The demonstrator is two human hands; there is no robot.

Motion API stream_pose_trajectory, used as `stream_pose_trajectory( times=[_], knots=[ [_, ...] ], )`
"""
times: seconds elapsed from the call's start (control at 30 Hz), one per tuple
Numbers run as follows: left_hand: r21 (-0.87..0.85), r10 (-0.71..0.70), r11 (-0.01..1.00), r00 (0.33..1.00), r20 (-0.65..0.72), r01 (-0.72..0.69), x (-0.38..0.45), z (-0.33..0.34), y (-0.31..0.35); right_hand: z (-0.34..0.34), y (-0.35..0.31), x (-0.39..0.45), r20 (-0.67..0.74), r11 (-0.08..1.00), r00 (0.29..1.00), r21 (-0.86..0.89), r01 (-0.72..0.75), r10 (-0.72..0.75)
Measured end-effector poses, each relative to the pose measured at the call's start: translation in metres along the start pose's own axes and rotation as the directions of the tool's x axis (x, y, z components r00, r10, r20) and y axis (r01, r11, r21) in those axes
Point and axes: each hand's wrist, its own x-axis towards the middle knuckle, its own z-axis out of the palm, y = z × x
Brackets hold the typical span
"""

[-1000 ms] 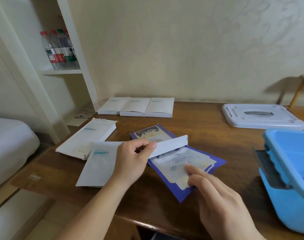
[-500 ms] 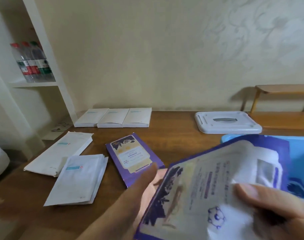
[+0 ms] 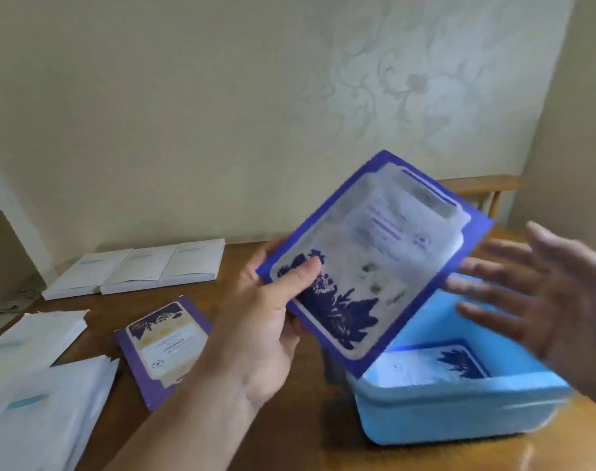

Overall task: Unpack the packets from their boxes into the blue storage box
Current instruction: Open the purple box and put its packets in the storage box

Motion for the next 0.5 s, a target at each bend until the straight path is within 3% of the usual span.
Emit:
stream_pose_trajectory(
  times=[0.03, 0.1, 0.2, 0.27, 0.33, 0.4, 0.43, 0.5],
  knots=[
    [-0.033, 0.023, 0.999, 1.000, -0.014, -0.024, 0.006, 0.011, -0.004, 0.013, -0.010, -0.003, 0.100, 0.993, 0.989, -0.038, -0.109, 0.113],
    [-0.043, 0.039, 0.998, 0.999, -0.009, -0.039, 0.013, 0.028, -0.014, 0.024, -0.005, -0.001, 0.245, 0.980, 0.953, -0.123, -0.154, 0.181],
    [0.055, -0.001, 0.998, 0.993, 0.114, -0.006, 0.022, 0.034, -0.024, 0.027, -0.008, 0.010, 0.174, 0.964, 0.982, -0.266, -0.023, 0.072],
    [0.152, -0.024, 0.988, 0.970, 0.243, -0.014, 0.032, 0.030, -0.020, 0.016, -0.025, 0.024, 0.183, 0.887, 0.983, -0.456, 0.069, 0.018],
    [0.261, 0.027, 0.960, 0.961, 0.274, -0.101, 0.048, 0.027, -0.011, 0.001, -0.046, 0.041, 0.315, 0.718, 0.942, -0.683, 0.136, 0.120],
    [0.357, 0.092, 0.915, 0.960, 0.263, -0.185, 0.066, 0.030, -0.007, -0.008, -0.060, 0.056, 0.368, 0.458, 0.858, -0.870, 0.182, 0.358],
    [0.444, 0.109, 0.866, 0.954, 0.281, -0.230, 0.072, 0.033, -0.008, -0.009, -0.062, 0.064, 0.352, 0.319, 0.817, -0.922, 0.219, 0.457],
    [0.665, 0.093, 0.675, 0.931, 0.352, -0.319, 0.084, 0.032, -0.012, -0.007, -0.059, 0.081, 0.283, 0.083, 0.761, -0.953, 0.290, 0.584]
  ],
)
